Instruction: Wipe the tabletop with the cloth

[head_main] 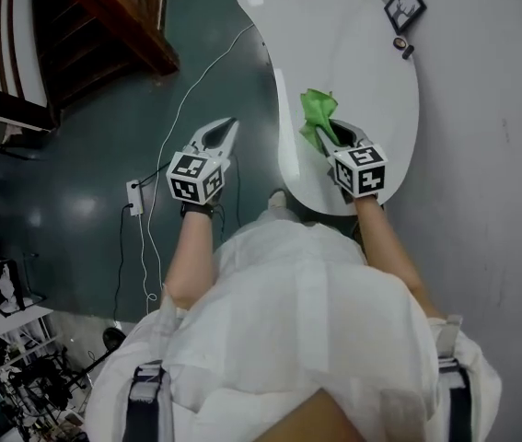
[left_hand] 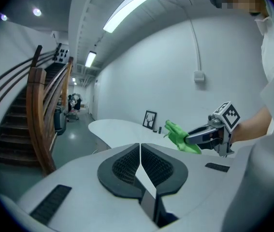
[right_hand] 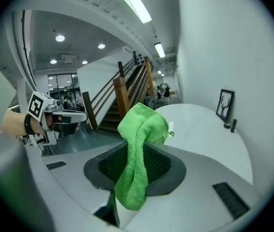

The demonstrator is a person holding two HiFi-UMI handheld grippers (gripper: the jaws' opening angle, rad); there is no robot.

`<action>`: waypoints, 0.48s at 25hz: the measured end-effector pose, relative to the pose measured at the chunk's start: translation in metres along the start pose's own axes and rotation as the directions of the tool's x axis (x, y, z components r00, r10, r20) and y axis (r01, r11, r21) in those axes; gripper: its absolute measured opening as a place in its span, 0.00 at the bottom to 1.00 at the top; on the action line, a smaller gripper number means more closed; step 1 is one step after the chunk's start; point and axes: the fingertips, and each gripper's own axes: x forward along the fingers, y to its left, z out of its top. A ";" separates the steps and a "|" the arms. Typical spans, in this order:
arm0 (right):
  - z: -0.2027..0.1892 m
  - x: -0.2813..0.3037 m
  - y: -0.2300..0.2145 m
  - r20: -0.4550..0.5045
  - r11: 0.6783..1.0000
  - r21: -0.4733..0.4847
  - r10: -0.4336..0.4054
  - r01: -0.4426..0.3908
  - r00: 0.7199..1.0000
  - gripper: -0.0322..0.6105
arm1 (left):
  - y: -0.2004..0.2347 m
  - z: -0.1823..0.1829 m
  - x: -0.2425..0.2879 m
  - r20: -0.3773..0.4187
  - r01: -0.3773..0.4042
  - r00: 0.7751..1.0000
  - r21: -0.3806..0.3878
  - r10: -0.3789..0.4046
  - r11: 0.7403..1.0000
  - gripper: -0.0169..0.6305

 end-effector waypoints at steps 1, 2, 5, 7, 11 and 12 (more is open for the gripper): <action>0.006 -0.011 -0.013 0.020 0.999 0.000 -0.033 0.033 0.999 0.19 | 0.001 0.008 0.002 0.016 -0.001 1.000 0.004 0.001 1.000 0.05; 0.012 -0.023 -0.025 0.040 0.998 0.001 -0.069 0.069 0.997 0.19 | 0.002 0.015 0.003 0.031 -0.001 1.000 0.007 0.001 1.000 0.05; 0.025 -0.061 -0.062 0.096 0.982 0.007 -0.188 0.188 0.977 0.19 | 0.004 0.035 0.007 0.074 -0.002 0.997 0.019 0.000 1.000 0.05; 0.035 -0.087 -0.084 0.132 0.965 0.013 -0.263 0.263 0.956 0.19 | 0.005 0.050 0.010 0.103 -0.001 0.995 0.026 -0.002 1.000 0.05; 0.050 -0.140 -0.113 0.189 0.924 0.027 -0.380 0.382 0.906 0.19 | 0.003 0.082 0.009 0.158 0.001 0.987 0.043 -0.008 0.999 0.05; 0.053 -0.152 -0.117 0.200 0.914 0.032 -0.402 0.405 0.893 0.19 | 0.002 0.089 0.008 0.172 0.001 0.985 0.050 -0.010 0.999 0.05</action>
